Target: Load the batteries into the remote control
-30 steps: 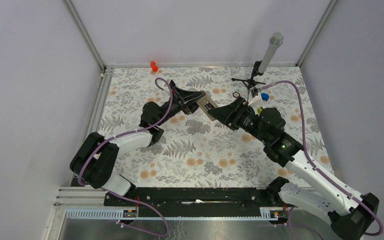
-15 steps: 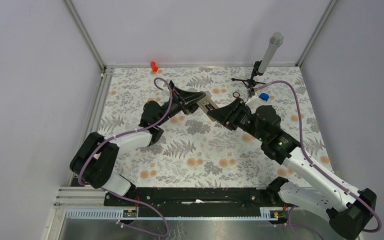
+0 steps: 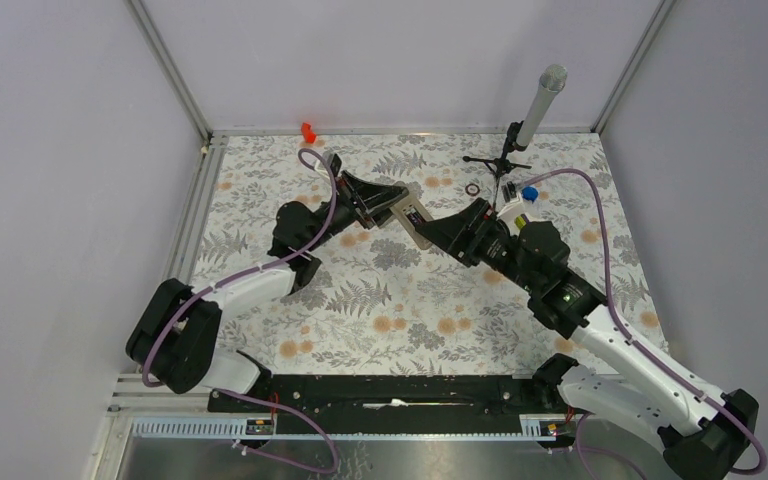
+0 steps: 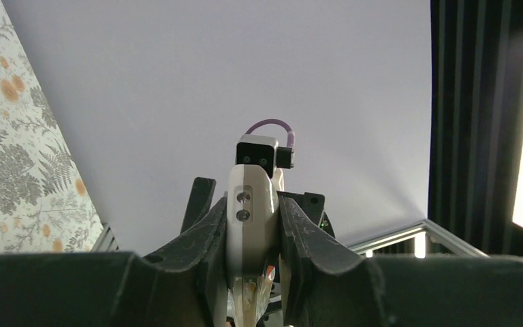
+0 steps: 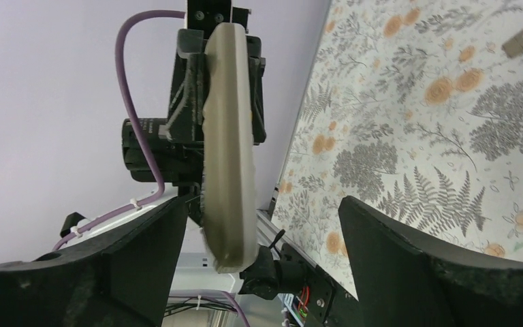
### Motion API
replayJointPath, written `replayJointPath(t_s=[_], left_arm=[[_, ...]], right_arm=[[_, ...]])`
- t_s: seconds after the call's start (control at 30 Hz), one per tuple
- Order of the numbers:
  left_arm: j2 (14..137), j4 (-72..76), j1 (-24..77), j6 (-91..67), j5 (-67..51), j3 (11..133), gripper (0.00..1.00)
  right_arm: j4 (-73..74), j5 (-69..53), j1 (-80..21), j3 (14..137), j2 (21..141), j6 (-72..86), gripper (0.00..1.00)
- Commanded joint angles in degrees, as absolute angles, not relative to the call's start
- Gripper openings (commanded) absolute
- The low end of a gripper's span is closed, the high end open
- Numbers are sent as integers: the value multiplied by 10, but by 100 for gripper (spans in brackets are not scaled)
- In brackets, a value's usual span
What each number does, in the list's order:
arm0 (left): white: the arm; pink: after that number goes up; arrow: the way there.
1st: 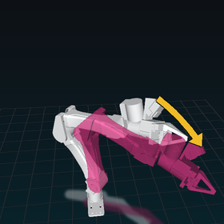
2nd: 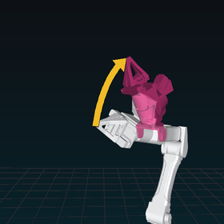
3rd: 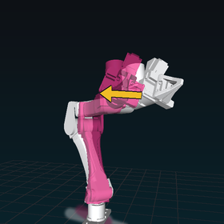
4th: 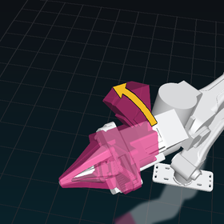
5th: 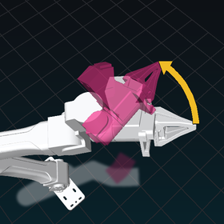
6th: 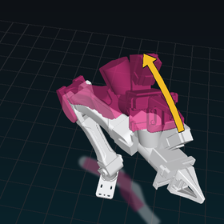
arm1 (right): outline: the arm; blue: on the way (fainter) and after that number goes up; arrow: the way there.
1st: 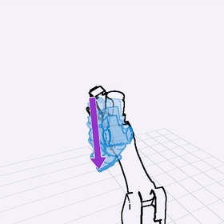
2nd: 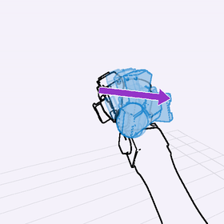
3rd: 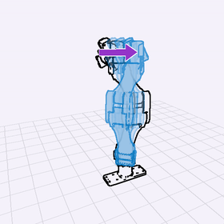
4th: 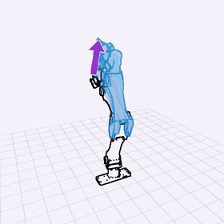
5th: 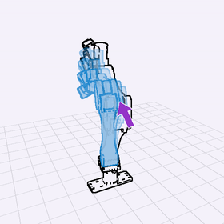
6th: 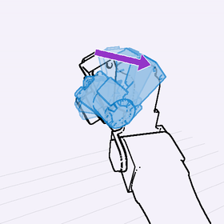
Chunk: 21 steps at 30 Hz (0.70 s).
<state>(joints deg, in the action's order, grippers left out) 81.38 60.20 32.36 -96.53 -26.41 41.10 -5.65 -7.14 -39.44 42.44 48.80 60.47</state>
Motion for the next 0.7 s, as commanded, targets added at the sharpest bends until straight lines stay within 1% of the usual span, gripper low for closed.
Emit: replayJointPath(t_s=[0.0,0.13,0.23,0.3,0.4,0.6,0.67], left_arm=[[778,597,317,-911,-285,426,0],[776,589,317,-901,-291,424,0],[775,587,317,-897,-294,423,0],[773,582,317,-893,-296,424,0],[770,578,317,-889,-298,424,0],[767,574,317,-880,-304,429,0],[767,575,317,-877,-306,431,0]], right_arm=[[-118,-91,-395,426,478,570,91],[-142,-104,-395,421,489,582,92],[-134,-103,-395,427,504,584,88],[-125,-104,-395,436,517,584,81],[-108,-104,-395,450,534,584,67],[-95,-104,-395,455,547,587,48],[-94,-108,-395,456,551,588,44]])
